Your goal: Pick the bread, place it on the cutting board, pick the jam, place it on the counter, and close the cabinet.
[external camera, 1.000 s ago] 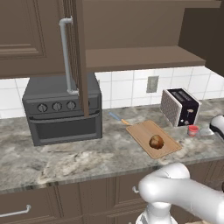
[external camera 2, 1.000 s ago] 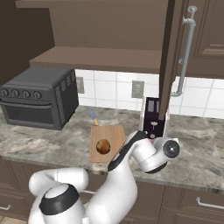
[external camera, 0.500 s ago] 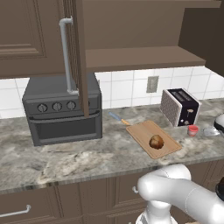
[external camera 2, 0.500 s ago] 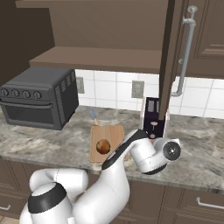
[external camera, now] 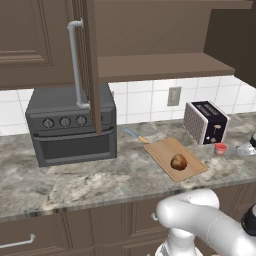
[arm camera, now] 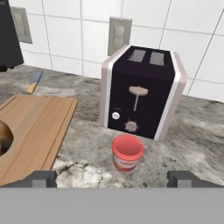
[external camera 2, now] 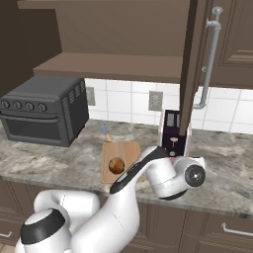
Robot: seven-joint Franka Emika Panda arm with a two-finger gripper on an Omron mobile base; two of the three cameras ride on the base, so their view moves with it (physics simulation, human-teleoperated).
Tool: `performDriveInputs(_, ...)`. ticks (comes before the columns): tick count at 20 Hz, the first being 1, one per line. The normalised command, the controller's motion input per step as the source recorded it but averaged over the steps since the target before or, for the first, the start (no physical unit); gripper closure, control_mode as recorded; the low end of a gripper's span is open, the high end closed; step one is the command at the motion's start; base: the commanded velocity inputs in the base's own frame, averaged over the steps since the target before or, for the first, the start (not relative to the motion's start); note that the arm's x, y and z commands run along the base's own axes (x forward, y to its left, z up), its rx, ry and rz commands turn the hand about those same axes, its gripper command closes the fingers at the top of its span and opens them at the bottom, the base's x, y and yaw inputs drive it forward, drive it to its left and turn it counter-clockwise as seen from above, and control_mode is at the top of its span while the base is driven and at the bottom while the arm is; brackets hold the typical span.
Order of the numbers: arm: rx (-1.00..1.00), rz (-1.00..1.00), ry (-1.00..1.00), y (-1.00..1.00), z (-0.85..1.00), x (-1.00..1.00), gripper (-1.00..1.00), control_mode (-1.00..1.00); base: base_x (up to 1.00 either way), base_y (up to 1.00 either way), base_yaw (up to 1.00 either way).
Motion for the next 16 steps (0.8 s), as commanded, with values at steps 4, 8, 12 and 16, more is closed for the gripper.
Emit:
performDriveInputs(4, 0.00, 0.00, -0.10, 0.00, 0.19, -0.16, -1.00, -1.00, 0.00, 0.00, 0.00)
performDriveInputs(8, 0.00, 0.00, -0.08, -0.03, 0.16, -0.17, -1.00, -1.00, 0.00, 0.00, 0.00)
performDriveInputs(12, 0.00, 0.00, -0.08, -0.09, 0.16, -0.16, -1.00, -1.00, 0.00, 0.00, 0.00)
performDriveInputs(16, 0.00, 0.00, -0.10, -0.18, 0.06, -0.13, -1.00, -1.00, 0.00, 0.00, 0.00)
